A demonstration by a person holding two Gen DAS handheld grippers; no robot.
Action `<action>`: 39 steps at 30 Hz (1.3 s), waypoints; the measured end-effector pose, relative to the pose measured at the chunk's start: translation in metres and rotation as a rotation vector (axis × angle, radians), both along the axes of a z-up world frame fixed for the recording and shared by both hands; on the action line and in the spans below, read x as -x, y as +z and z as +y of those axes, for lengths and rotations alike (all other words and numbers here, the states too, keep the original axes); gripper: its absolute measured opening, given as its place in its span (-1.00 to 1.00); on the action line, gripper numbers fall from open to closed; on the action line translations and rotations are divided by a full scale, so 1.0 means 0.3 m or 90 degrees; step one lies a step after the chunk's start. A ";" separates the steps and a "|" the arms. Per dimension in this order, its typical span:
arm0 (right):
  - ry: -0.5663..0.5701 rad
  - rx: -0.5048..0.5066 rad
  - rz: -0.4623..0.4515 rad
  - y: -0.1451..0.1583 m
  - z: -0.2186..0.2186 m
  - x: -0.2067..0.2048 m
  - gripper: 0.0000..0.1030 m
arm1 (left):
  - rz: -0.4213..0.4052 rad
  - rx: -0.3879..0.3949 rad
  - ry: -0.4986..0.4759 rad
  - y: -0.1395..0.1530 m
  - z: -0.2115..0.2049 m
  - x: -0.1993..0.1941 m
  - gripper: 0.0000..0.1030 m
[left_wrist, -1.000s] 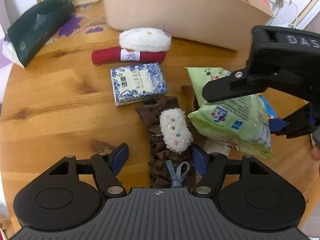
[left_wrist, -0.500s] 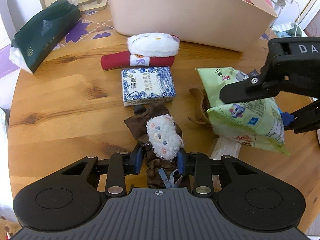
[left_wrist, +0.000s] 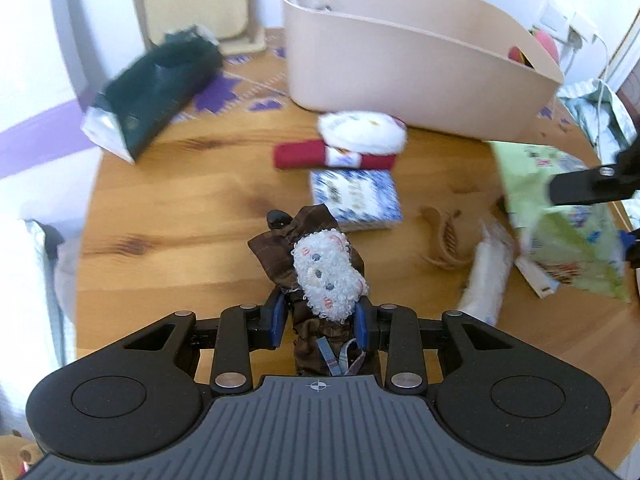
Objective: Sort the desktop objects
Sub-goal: 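Grasp the brown plush toy with the left tool while the right tool grasps the green snack bag, then carry the plush toy and green snack bag into the beige basket and release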
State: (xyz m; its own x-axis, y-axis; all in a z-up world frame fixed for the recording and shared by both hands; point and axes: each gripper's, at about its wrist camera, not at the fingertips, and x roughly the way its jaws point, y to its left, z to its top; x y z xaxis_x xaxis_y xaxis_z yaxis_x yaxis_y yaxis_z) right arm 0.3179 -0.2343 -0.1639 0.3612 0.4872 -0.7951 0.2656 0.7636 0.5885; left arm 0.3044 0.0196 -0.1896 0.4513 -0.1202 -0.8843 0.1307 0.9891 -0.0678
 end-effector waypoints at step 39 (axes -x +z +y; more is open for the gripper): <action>0.034 0.092 -0.257 0.417 -0.032 -0.048 0.45 | -0.205 0.022 -0.005 0.405 -0.062 -0.184 -0.35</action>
State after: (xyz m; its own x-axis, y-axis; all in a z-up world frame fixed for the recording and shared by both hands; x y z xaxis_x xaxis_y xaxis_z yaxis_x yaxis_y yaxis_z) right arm 0.3325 -0.2438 -0.0388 0.6345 0.4078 -0.6566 -0.0066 0.8523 0.5229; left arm 0.3594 0.0009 -0.0681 0.7059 -0.1528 -0.6916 0.1586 0.9858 -0.0559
